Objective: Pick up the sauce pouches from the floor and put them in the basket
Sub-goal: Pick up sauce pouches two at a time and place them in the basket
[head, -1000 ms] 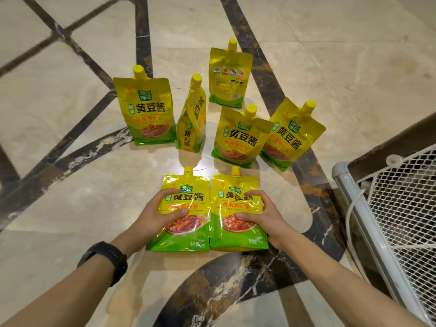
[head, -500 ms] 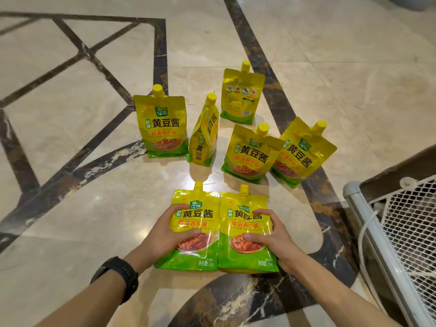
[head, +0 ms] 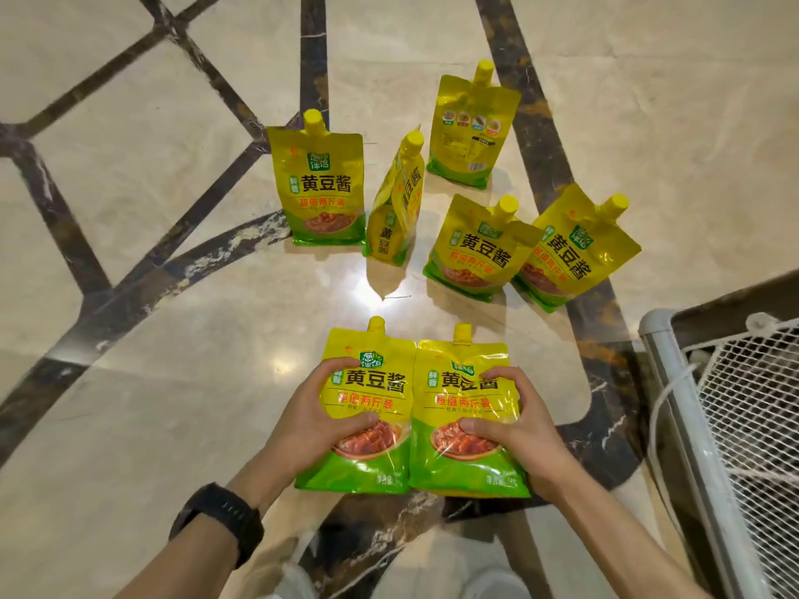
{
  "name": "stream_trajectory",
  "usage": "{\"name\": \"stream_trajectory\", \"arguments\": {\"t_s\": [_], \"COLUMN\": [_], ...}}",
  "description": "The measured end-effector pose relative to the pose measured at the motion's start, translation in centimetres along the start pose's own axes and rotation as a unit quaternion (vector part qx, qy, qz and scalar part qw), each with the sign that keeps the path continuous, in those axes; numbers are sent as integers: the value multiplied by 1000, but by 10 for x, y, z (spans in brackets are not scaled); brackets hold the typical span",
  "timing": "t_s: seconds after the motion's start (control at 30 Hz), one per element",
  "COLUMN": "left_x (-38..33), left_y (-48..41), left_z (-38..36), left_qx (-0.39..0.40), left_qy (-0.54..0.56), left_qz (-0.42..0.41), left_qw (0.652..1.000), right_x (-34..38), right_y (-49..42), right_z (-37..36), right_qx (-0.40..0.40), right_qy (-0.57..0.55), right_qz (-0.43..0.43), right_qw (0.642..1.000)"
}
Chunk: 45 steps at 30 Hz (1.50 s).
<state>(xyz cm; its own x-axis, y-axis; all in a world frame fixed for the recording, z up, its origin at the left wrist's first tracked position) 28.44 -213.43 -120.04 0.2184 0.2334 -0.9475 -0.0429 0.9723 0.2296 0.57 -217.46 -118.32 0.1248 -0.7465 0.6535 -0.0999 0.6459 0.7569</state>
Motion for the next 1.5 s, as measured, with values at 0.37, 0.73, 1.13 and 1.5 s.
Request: {"name": "stream_trajectory", "arguments": {"t_s": [0.37, 0.73, 1.13, 1.5], "left_x": [-311, -746, -836, -869], "left_y": [101, 220, 227, 182], "left_z": [82, 186, 171, 132], "left_qx": [-34, -20, 4, 274], "left_qy": [-20, -31, 36, 56], "left_qz": [-4, -101, -212, -247], "left_qw": [999, 994, 977, 928], "right_x": [198, 466, 516, 451], "right_y": [254, 608, 707, 785], "right_z": [-14, -11, 22, 5], "right_qx": [10, 49, 0, -234], "right_qy": [26, -46, -86, -247], "right_qz": [22, 128, 208, 202], "right_qw": [999, 989, 974, 919]}}
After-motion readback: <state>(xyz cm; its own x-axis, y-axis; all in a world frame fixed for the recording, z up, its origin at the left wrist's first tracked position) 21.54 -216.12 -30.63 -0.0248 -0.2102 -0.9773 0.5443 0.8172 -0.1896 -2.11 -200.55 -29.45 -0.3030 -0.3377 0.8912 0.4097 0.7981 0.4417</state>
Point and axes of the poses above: each hand's wrist, its own y-axis away from the middle knuckle, its own z-axis out of the back of the hand, x = y × z, the point moved 2 cm from there along -y, towards the middle knuckle, and after that the axes turned 14 degrees about -z, right-handed, at the moved point
